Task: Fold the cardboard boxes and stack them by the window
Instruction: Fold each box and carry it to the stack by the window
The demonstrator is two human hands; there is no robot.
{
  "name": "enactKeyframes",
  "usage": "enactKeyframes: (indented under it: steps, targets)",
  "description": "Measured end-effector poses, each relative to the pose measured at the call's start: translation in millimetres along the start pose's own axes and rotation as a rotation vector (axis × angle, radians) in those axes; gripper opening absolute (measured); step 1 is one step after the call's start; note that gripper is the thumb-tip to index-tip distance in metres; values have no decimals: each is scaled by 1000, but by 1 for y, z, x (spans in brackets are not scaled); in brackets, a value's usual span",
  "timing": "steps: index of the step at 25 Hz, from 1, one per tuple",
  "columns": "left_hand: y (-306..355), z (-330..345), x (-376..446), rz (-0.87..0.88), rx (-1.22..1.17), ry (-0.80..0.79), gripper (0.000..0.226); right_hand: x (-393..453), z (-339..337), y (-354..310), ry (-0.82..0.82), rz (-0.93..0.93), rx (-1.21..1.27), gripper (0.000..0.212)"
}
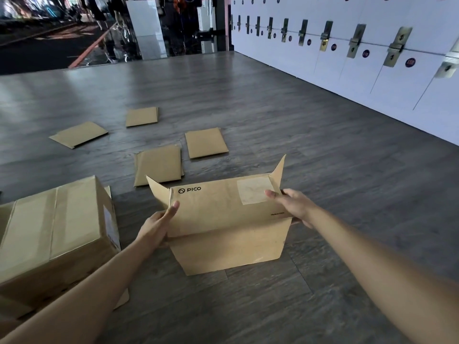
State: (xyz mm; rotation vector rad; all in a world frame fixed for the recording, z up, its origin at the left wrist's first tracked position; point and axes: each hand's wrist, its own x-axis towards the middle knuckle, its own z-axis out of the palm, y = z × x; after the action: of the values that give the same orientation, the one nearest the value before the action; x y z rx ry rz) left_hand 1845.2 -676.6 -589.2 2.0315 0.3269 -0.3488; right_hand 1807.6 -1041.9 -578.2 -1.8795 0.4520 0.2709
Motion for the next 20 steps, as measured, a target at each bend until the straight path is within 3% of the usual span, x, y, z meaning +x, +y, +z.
enactKeyframes:
  steps: [3, 6, 10, 13, 20]
  targets:
    - [23, 9, 5, -104, -36, -5, 74, 3, 9, -9, 103, 86, -29, 109]
    - [30, 18, 4, 32, 105, 75, 60, 4, 9, -7, 179, 91, -1, 89]
    - [40, 15, 1, 119, -1, 108, 70, 3, -7, -12, 229, -5, 72, 69]
    - [51, 6, 0, 155, -100, 112, 80, 2, -19, -25, 230, -140, 19, 76]
    - [50, 6, 10, 234, -53, 149, 58, 8, -16, -25, 275, -272, -167, 79]
